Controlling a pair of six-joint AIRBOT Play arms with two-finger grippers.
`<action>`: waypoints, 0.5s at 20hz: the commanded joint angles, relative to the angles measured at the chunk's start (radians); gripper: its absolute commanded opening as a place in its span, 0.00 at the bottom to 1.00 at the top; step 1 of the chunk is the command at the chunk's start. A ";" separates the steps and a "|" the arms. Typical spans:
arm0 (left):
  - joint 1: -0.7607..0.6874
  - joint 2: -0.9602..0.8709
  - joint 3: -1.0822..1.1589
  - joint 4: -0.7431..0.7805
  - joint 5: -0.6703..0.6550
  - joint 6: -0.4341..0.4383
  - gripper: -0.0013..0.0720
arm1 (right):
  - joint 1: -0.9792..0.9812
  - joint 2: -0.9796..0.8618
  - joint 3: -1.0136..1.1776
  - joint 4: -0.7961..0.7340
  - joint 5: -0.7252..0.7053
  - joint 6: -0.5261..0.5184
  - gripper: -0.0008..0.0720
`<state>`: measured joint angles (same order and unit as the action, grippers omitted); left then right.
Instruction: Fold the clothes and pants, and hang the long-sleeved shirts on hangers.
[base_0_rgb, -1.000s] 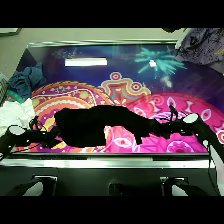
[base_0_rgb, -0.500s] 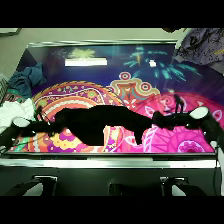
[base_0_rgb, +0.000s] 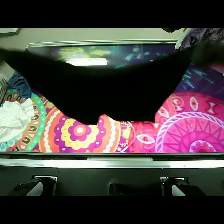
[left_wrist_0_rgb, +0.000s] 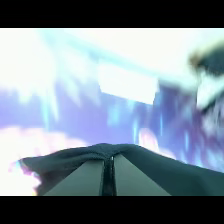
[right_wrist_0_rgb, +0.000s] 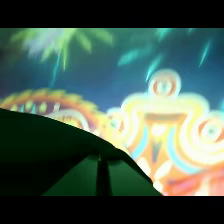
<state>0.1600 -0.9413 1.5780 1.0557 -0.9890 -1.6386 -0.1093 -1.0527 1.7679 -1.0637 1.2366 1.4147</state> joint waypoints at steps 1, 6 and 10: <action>0.003 0.106 0.233 0.158 -0.017 -0.057 0.04 | 0.001 0.107 0.245 -0.142 0.064 0.040 0.05; 0.003 0.296 0.239 0.389 -0.041 -0.192 0.04 | 0.001 0.314 0.253 -0.216 0.040 0.105 0.05; 0.003 0.323 0.236 0.523 -0.085 -0.281 0.04 | 0.000 0.314 0.253 -0.218 0.024 0.154 0.05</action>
<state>0.1616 -0.6479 1.8069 1.4525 -1.0355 -1.8481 -0.1089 -0.7555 2.0125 -1.2545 1.2694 1.5299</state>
